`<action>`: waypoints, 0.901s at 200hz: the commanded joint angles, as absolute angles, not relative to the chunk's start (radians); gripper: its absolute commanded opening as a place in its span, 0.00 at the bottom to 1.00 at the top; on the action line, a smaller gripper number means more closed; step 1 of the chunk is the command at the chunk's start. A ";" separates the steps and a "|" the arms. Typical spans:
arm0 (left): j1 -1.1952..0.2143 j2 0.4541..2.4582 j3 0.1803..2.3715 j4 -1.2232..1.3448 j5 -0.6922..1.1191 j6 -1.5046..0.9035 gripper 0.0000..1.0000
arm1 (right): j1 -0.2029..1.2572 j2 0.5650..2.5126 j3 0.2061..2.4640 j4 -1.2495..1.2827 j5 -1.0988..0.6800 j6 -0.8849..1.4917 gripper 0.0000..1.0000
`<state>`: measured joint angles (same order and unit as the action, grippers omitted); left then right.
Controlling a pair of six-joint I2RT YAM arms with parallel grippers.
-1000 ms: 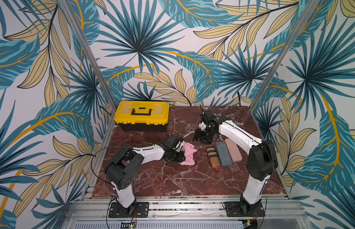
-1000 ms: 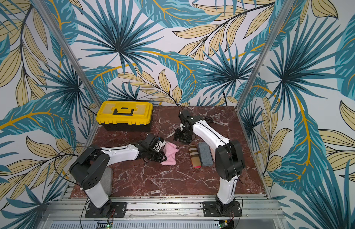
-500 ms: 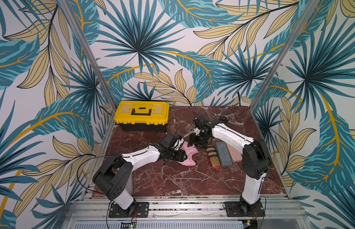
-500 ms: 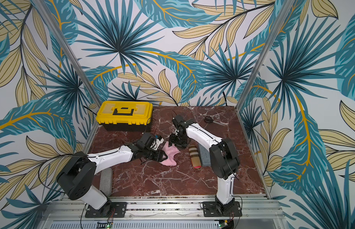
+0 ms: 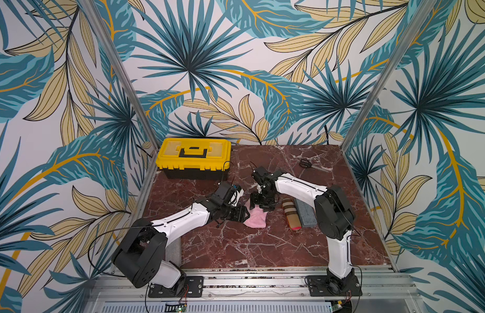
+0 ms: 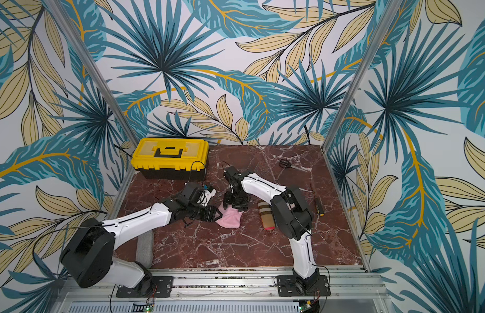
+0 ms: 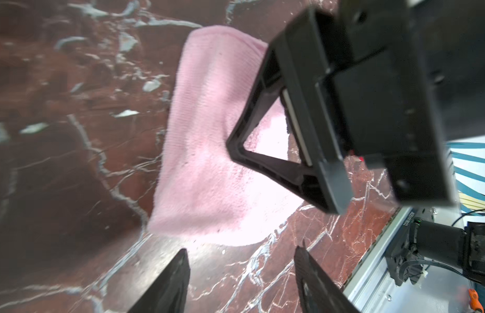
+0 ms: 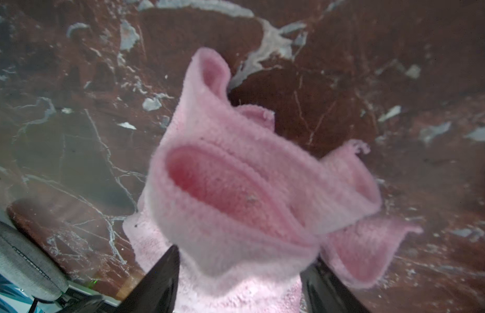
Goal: Wipe the eyeglass case
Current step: Place the cleaning item at the center of the board, then pick up the cleaning item at the center of the board.
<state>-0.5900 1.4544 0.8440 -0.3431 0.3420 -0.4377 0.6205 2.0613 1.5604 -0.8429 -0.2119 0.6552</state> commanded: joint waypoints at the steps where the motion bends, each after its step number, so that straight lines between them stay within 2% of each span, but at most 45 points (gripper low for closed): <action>1: -0.564 1.382 0.826 -0.387 0.313 -0.427 0.64 | 0.623 2.116 1.565 -0.857 -0.171 0.657 0.67; 25: -0.541 1.319 0.825 -0.431 0.275 -0.417 0.64 | 0.622 2.111 1.574 -0.854 -0.145 0.640 0.61; 55: -0.513 1.221 0.815 -0.454 0.154 -0.407 0.64 | 0.622 2.127 1.614 -0.878 -0.112 0.597 0.44; 87: -0.500 1.139 0.804 -0.459 0.068 -0.389 0.66 | 0.622 2.158 1.640 -0.890 -0.062 0.570 0.35; 180: -0.498 1.125 0.770 -0.411 0.045 -0.385 0.67 | 0.623 2.181 1.666 -0.885 -0.086 0.533 0.09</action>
